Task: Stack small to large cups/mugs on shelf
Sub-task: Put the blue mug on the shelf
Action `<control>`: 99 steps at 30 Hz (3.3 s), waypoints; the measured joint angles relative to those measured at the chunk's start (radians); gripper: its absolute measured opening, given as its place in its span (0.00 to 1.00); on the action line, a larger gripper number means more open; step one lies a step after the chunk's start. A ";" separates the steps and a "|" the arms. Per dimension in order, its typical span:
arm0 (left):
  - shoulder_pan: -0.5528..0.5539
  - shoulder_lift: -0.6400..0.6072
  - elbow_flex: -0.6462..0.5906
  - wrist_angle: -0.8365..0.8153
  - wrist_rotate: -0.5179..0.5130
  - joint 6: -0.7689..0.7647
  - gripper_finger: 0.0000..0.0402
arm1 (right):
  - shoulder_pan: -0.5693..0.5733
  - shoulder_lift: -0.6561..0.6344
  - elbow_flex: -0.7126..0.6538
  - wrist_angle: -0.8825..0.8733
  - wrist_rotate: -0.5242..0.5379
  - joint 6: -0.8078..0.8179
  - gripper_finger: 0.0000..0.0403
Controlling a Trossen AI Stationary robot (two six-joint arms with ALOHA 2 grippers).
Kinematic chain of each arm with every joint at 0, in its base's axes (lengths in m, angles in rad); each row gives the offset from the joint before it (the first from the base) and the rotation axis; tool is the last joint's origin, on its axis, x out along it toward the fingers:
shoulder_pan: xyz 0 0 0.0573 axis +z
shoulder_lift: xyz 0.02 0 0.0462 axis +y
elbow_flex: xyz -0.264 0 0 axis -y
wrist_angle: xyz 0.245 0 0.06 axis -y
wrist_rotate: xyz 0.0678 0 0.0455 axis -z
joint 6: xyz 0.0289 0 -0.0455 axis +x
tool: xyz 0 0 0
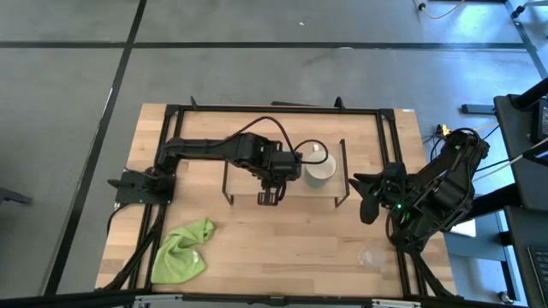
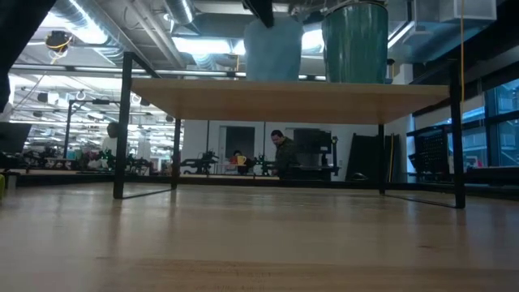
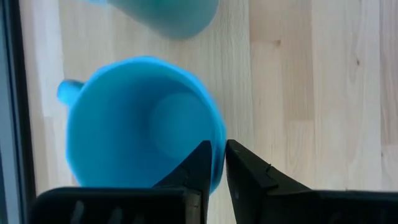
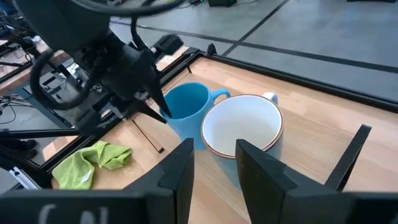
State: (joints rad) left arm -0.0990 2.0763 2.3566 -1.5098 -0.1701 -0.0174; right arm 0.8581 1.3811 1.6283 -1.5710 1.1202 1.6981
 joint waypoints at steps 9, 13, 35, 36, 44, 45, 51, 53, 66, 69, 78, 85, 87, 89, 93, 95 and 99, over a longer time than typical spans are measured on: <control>-0.005 -0.063 0.000 0.033 -0.003 -0.026 0.10 | 0.000 0.000 0.000 -0.001 -0.001 -0.002 0.30; -0.024 -0.096 0.000 0.054 -0.005 -0.030 0.10 | 0.000 0.000 0.000 -0.001 -0.005 -0.004 0.30; -0.294 -0.149 -0.175 -0.030 -0.317 -0.351 0.10 | 0.243 0.014 0.000 0.143 -0.106 -0.093 0.30; -0.287 -0.151 -0.189 -0.031 -0.330 -0.343 0.10 | 0.243 0.022 0.000 0.174 -0.098 -0.117 0.30; -0.246 -0.266 -0.202 -0.062 -0.467 -0.376 0.10 | 0.156 0.037 0.000 0.191 -0.033 -0.151 0.27; -0.234 -0.290 -0.202 -0.061 -0.480 -0.388 0.10 | 0.136 0.032 0.000 0.192 -0.031 -0.173 0.25; -0.169 -0.416 -0.202 -0.047 -0.526 -0.395 0.10 | 0.008 -0.028 0.030 0.207 -0.048 -0.359 0.04; -0.137 -0.447 -0.202 -0.030 -0.522 -0.377 0.10 | -0.046 -0.057 0.045 0.224 -0.053 -0.438 0.02; 0.304 -0.483 -0.201 0.192 -0.007 -0.055 0.10 | -0.550 -0.147 0.052 0.622 -0.538 -0.968 0.01; 0.394 -0.473 -0.203 0.206 0.094 -0.003 0.10 | -0.658 -0.128 0.053 0.640 -0.681 -0.986 0.01; 0.653 -0.464 -0.352 0.343 0.499 0.056 0.10 | -1.016 -0.048 0.052 0.607 -1.089 -1.035 0.01; 0.777 -0.465 -0.540 0.553 0.757 0.022 0.10 | -1.247 0.038 0.052 0.611 -1.381 -1.081 0.01; 0.804 -0.467 -0.586 0.619 0.788 -0.004 0.10 | -1.300 0.066 0.052 0.604 -1.448 -1.099 0.01; 0.835 -0.467 -0.628 0.650 0.812 -0.029 0.10 | -1.343 0.095 0.052 0.596 -1.485 -1.106 0.01; 0.875 -0.467 -0.701 0.739 0.921 -0.094 0.10 | -1.417 0.146 0.052 0.576 -1.539 -1.134 0.01; 0.884 -0.467 -0.738 0.804 0.992 -0.148 0.10 | -1.447 0.171 0.052 0.547 -1.559 -1.155 0.01; 0.891 -0.467 -0.811 0.978 1.115 -0.303 0.10 | -1.492 0.219 0.052 0.461 -1.633 -1.219 0.01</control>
State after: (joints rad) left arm 0.7919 1.6096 1.5460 -0.5322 0.9448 -0.3202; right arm -0.6334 1.6003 1.6802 -1.1095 -0.5124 0.4786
